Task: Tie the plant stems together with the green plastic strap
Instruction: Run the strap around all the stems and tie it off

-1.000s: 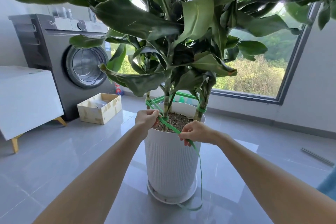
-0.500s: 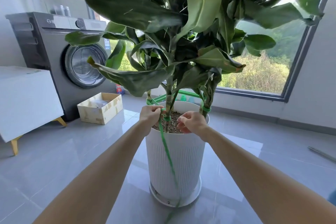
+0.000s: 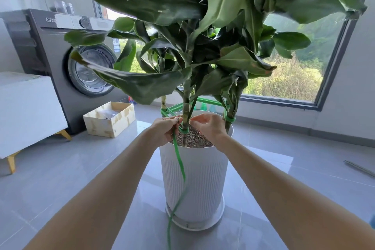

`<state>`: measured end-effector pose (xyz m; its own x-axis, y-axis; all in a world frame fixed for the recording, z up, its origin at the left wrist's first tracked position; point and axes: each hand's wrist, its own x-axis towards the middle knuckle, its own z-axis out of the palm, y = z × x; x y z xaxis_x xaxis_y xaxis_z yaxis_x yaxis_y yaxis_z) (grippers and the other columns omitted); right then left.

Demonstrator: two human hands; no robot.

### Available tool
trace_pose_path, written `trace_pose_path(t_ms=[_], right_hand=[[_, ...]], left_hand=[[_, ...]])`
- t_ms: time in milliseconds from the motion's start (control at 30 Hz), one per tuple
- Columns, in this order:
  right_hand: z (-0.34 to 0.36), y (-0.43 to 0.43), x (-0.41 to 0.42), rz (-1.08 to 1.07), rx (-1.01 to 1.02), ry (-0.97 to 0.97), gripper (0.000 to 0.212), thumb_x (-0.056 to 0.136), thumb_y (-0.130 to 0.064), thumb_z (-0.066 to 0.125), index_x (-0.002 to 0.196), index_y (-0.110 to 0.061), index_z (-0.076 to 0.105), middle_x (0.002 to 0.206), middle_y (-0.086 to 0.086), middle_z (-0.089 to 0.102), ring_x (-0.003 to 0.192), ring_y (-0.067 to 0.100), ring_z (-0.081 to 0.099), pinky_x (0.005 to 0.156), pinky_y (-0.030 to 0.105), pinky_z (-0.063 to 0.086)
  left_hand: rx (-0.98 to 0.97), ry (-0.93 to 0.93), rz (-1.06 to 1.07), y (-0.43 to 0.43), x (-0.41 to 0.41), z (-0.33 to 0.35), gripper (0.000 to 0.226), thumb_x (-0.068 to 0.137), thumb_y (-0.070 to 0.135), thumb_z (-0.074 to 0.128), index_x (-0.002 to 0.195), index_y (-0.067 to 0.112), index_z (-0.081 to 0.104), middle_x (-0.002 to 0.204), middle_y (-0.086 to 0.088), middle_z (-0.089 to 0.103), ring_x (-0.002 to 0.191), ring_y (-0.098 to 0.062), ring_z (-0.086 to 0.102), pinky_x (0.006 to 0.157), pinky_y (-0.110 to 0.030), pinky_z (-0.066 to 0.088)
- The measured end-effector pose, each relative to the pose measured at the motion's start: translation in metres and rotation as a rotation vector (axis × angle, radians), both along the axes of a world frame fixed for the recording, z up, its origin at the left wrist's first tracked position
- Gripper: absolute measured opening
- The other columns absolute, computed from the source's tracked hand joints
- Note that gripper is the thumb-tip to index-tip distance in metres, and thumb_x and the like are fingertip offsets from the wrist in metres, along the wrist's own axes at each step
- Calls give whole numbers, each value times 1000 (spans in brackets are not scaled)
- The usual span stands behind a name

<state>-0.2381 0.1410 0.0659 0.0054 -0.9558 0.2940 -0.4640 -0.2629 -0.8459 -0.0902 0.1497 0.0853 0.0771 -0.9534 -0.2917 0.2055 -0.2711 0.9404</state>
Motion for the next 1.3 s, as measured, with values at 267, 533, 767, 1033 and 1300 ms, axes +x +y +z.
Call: trace_pose_path(t_ms=[267, 533, 767, 1033, 1300], right_hand=[[2, -2, 1, -80, -52, 25, 22, 80, -22, 76, 100, -16, 69, 90, -4, 70, 77, 5, 61, 81, 21, 51], [1, 0, 5, -96, -117, 110, 12, 83, -17, 72, 93, -14, 77, 93, -1, 74, 73, 1, 58, 71, 6, 41], [-3, 12, -7, -160, -133, 289, 7, 83, -16, 68, 85, -16, 75, 81, -3, 72, 68, 6, 59, 52, 7, 33], [-5, 24, 0, 34, -143, 348, 5, 78, -15, 72, 81, -15, 76, 69, -5, 68, 69, 10, 66, 68, 31, 58], [-6, 23, 5, 31, -102, 254, 8, 79, -16, 73, 85, -14, 78, 68, -6, 67, 63, 1, 59, 52, 7, 39]], left_hand=[[-2, -90, 3, -2, 2, 0, 22, 95, 7, 52, 75, 4, 59, 54, -1, 42, 43, -7, 33, 40, -16, 31], [-94, -239, -9, 4, 5, 4, 13, 93, 11, 57, 82, 6, 61, 72, -5, 57, 52, -9, 36, 49, -18, 34], [-331, -646, -48, 12, 21, -2, 16, 84, 22, 70, 98, 13, 72, 80, 1, 63, 66, -7, 51, 57, -16, 43], [-566, -988, 55, 17, 22, -5, 17, 82, 16, 71, 98, 10, 75, 98, -6, 73, 81, -12, 57, 74, -24, 43], [-590, -1031, 33, 19, 25, -6, 17, 83, 16, 70, 98, 9, 75, 97, -7, 73, 80, -14, 59, 78, -27, 49]])
